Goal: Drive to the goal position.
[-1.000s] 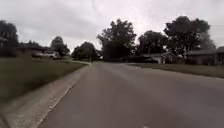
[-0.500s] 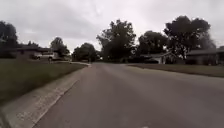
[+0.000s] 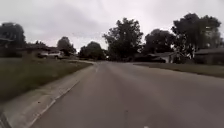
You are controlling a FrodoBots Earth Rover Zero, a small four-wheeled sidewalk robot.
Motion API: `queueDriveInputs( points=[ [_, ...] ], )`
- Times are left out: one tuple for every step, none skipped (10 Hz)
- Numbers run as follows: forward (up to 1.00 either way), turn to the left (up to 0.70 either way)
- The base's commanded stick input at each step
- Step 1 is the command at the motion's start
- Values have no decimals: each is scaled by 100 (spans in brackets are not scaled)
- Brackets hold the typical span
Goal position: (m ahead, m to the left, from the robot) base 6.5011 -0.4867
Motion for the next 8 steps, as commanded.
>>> queueDriveInputs(
  points=[
    [70,0],
    [70,0],
    [70,0],
    [70,0],
    [70,0],
    [70,0],
    [70,0],
    [70,0]
  ],
)
